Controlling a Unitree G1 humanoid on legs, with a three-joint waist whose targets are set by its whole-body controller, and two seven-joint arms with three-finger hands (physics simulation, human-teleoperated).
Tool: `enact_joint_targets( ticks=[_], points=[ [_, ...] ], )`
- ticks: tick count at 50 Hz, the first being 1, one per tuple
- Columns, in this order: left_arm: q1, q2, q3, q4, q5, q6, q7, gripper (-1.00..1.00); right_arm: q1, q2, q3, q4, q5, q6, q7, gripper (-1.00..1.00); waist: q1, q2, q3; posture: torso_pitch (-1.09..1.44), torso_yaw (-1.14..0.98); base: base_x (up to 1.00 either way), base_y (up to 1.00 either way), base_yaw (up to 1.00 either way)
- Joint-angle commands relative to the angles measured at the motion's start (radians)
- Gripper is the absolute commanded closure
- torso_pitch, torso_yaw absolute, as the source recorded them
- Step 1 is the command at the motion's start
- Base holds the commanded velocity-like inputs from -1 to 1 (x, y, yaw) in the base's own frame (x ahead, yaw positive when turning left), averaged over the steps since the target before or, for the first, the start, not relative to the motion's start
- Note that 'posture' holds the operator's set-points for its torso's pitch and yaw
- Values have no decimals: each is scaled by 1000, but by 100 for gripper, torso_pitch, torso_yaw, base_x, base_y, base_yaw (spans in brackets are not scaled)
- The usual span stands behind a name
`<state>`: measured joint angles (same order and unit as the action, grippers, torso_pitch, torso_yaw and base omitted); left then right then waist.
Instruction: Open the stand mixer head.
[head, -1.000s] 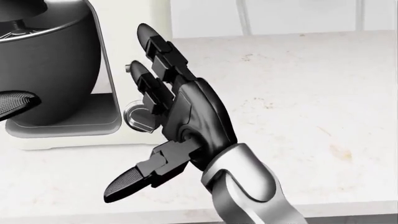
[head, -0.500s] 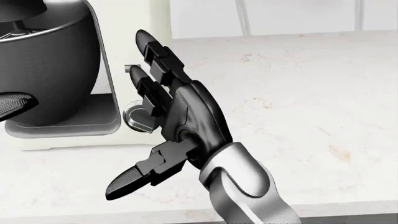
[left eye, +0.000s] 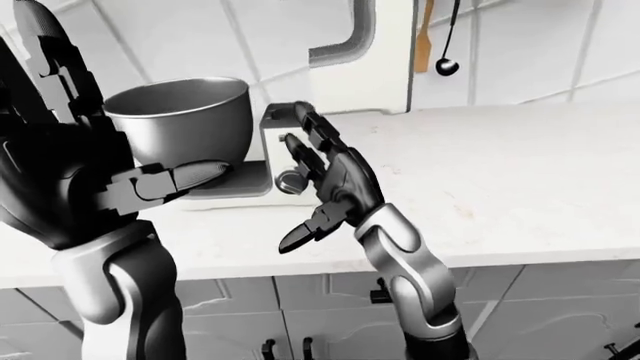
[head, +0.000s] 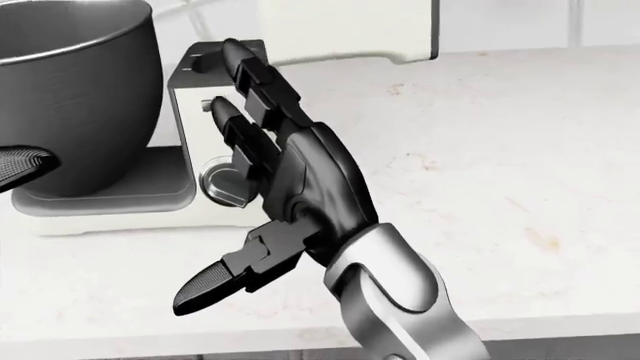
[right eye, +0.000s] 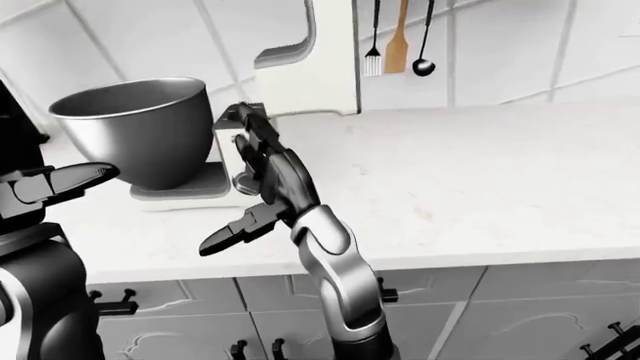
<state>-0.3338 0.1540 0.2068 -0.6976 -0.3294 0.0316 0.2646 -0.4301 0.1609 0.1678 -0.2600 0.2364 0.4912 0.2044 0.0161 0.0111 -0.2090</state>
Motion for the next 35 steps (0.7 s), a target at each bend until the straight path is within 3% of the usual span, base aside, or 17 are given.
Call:
enact_joint_targets(
  ticks=[1, 12, 20, 27, 35],
  points=[
    [-24, 8, 1, -19, 1, -7, -4, -100, -19, 7, 4, -78, 15, 5, -14, -100, 0, 4, -9, -25, 0, 0, 0, 0],
    [-22, 4, -4, -28, 6, -1, -4, -100, 13, -16, 2, -307, 96, 139, -79, -100, 4, -1, -10, -25, 0, 0, 0, 0],
    [-20, 4, -2, -29, 8, -1, -5, -100, 47, -53, -39, -485, 201, 232, -147, -100, 6, -5, -10, -25, 0, 0, 0, 0],
    [-18, 2, -4, -26, 12, -5, -8, -100, 31, -71, -100, -577, 392, 222, -242, -100, 4, -8, -9, -25, 0, 0, 0, 0],
    [-19, 2, -3, -22, 13, -7, -9, -100, 12, -107, -112, -659, 624, 152, -386, -100, 1, -9, -8, -25, 0, 0, 0, 0]
  ],
)
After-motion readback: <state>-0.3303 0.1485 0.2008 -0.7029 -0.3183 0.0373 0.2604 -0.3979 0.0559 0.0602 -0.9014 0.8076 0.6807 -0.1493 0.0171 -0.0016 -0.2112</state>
